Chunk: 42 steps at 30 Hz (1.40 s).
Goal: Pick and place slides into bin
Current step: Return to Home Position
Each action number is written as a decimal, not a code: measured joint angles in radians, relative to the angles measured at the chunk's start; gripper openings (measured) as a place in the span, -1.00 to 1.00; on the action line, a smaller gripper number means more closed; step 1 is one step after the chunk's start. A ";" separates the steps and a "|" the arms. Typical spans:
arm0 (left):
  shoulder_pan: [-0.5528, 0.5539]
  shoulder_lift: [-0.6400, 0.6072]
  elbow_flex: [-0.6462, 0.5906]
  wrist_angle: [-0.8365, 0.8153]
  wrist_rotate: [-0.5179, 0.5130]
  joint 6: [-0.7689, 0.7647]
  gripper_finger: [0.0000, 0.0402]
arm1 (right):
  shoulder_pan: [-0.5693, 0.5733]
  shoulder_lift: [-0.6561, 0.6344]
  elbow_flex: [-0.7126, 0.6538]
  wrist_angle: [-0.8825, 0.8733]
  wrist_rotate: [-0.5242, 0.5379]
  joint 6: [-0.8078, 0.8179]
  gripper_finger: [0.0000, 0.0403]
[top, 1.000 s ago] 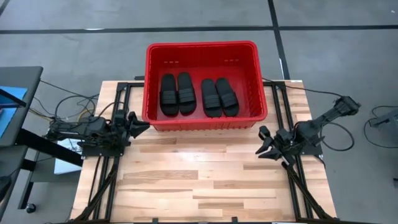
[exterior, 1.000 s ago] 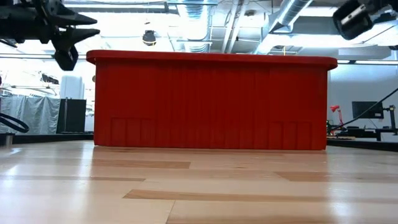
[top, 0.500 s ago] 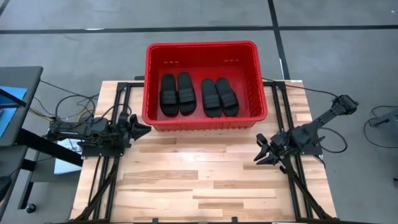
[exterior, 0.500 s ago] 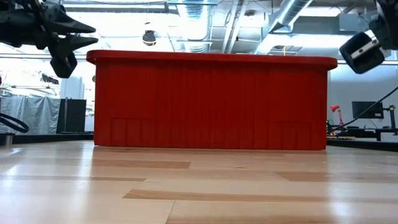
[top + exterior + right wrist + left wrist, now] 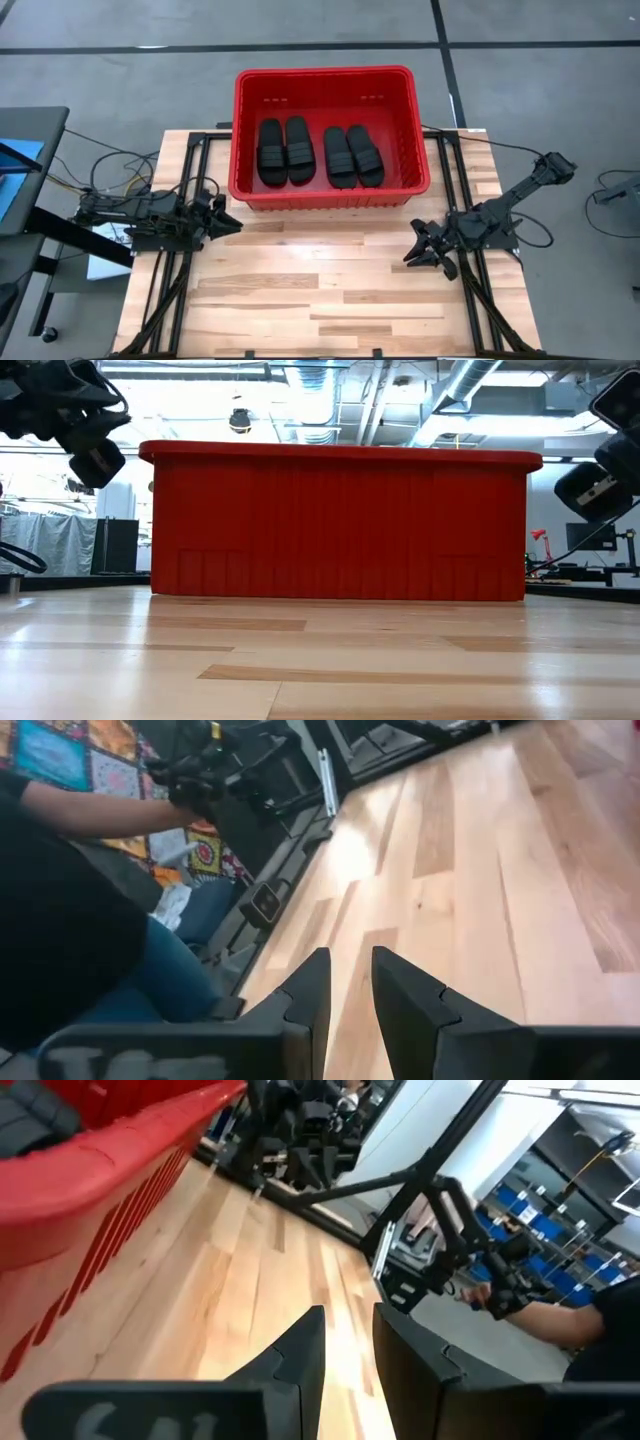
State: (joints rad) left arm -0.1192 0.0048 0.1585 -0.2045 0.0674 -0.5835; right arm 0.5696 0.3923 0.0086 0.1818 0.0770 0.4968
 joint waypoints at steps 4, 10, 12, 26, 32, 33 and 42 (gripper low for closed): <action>0.000 0.000 0.000 -0.007 -0.017 0.043 -0.62 | 0.004 0.000 0.000 -0.002 -0.010 -0.048 -0.67; 0.000 0.000 0.000 -0.007 -0.027 0.174 -0.62 | 0.039 0.000 0.000 -0.003 -0.023 -0.232 -0.67; 0.000 0.000 0.000 -0.009 -0.021 0.236 -0.62 | 0.047 0.000 0.000 -0.003 -0.023 -0.242 -0.67; 0.000 0.000 -0.033 -0.016 -0.220 0.122 -0.62 | 0.052 0.000 0.000 -0.003 -0.023 -0.201 -0.67; 0.000 0.000 -0.033 -0.074 -0.217 0.101 -0.62 | 0.052 0.000 0.000 -0.003 -0.023 -0.201 -0.67; 0.000 0.000 -0.033 -0.090 -0.205 0.098 -0.62 | 0.052 0.000 0.000 -0.003 -0.023 -0.201 -0.67; 0.000 0.001 -0.033 -0.194 -0.204 0.134 -0.62 | 0.052 0.000 0.001 -0.003 -0.024 -0.200 -0.67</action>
State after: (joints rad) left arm -0.1192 0.0060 0.1257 -0.3989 -0.1364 -0.4498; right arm 0.6220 0.3923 0.0093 0.1787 0.0532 0.2970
